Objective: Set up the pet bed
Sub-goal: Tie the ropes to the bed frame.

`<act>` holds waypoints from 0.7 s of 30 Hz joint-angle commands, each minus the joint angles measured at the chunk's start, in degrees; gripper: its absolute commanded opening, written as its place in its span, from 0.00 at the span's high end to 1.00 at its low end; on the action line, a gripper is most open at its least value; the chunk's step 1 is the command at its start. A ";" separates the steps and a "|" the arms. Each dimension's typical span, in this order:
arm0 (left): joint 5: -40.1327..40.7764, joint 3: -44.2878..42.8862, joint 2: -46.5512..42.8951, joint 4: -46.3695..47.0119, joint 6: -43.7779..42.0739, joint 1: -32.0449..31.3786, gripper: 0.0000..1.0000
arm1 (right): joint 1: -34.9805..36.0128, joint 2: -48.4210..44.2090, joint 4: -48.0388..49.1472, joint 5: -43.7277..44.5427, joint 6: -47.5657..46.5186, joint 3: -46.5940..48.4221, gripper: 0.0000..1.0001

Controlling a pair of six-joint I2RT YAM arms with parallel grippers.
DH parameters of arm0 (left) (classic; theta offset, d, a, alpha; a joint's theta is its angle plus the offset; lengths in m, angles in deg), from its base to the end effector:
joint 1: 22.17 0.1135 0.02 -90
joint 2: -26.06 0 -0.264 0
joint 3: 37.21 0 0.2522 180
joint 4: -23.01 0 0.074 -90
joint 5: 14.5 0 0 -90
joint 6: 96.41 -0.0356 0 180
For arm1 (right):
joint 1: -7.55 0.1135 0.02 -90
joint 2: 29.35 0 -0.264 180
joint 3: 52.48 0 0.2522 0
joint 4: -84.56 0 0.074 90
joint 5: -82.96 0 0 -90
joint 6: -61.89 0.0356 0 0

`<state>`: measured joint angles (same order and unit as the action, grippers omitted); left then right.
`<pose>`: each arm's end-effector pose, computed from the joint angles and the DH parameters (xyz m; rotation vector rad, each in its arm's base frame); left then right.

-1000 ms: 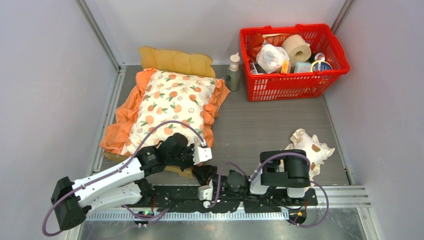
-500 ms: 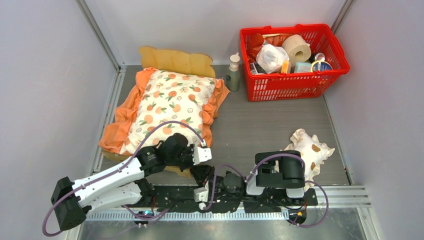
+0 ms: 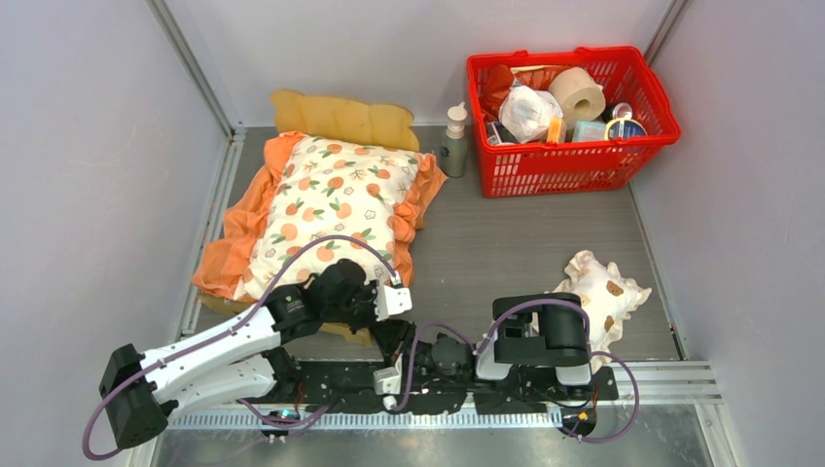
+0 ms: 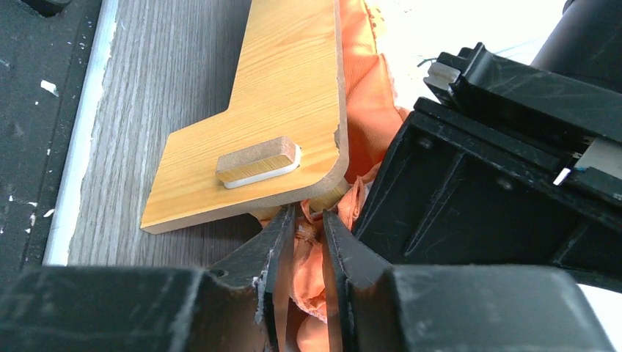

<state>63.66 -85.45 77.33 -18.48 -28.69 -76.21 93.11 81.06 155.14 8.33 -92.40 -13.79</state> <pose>0.1023 -0.1535 0.2298 1.5540 1.8100 -0.5110 0.0326 0.2978 0.1193 -1.4683 0.6115 0.0761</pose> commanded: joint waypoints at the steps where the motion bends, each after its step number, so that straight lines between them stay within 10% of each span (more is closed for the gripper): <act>1: -0.95 -1.72 0.32 -0.30 0.75 0.26 1.00 | 0.31 0.40 8.56 -1.01 -2.74 1.43 0.74; 9: -1.08 -2.02 0.75 -0.20 1.19 0.25 1.00 | -0.03 1.02 8.57 -1.51 -4.00 3.30 0.93; 21: 1.78 -2.08 0.06 -0.21 1.43 0.34 1.00 | 0.68 -6.74 8.57 -3.19 1.37 -5.24 0.95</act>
<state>64.10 -85.47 77.92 -18.48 -27.77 -76.15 93.16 78.68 155.03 6.47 -93.16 -16.72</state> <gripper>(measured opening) 0.009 0.073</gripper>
